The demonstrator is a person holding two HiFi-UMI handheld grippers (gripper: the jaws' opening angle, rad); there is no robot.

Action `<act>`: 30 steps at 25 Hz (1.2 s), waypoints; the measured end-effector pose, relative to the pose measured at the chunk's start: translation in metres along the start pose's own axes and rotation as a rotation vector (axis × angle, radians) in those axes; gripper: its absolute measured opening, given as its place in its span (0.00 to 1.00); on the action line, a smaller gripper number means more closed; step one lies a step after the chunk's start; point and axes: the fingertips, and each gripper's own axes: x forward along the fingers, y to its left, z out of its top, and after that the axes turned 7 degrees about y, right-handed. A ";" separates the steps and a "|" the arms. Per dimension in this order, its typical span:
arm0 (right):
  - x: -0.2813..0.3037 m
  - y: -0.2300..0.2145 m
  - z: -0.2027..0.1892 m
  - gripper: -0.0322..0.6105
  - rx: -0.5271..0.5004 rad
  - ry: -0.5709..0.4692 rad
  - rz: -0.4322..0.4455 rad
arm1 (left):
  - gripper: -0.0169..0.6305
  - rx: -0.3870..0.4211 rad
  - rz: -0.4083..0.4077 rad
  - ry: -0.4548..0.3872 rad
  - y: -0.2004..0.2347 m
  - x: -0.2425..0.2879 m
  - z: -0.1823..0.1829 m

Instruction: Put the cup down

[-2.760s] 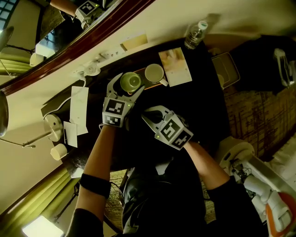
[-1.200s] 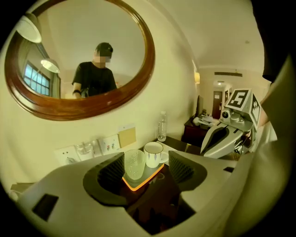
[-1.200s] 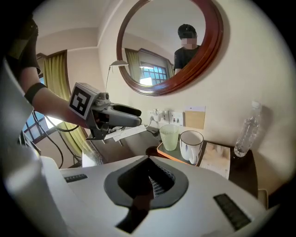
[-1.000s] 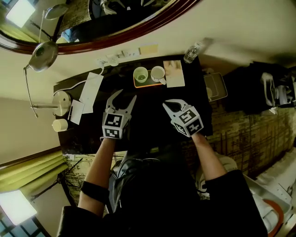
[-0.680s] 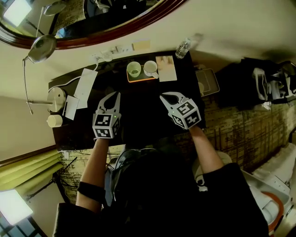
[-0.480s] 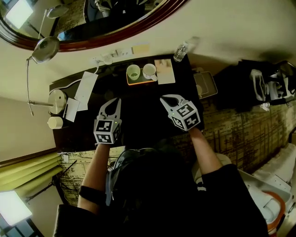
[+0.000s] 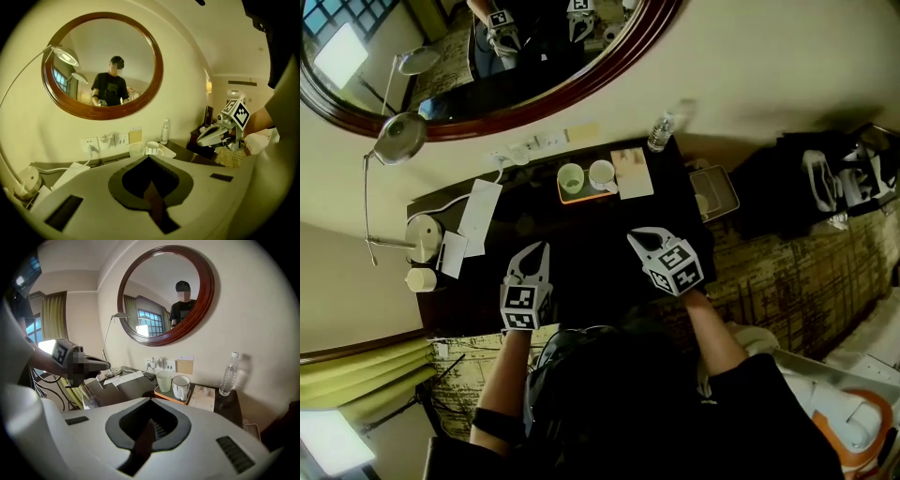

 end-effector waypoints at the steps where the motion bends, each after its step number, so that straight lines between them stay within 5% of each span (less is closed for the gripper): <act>1: 0.002 -0.001 -0.003 0.06 0.002 0.002 -0.002 | 0.03 -0.008 -0.002 -0.001 0.000 0.001 0.000; 16: 0.023 -0.037 -0.025 0.10 0.026 0.046 -0.127 | 0.03 -0.019 -0.031 0.031 -0.012 0.014 -0.003; 26: 0.069 -0.063 0.003 0.58 -0.057 0.023 -0.073 | 0.03 -0.040 0.004 0.060 -0.009 0.040 -0.010; 30: 0.095 -0.086 0.012 0.69 -0.078 0.016 -0.089 | 0.03 -0.059 0.014 0.070 -0.010 0.059 -0.011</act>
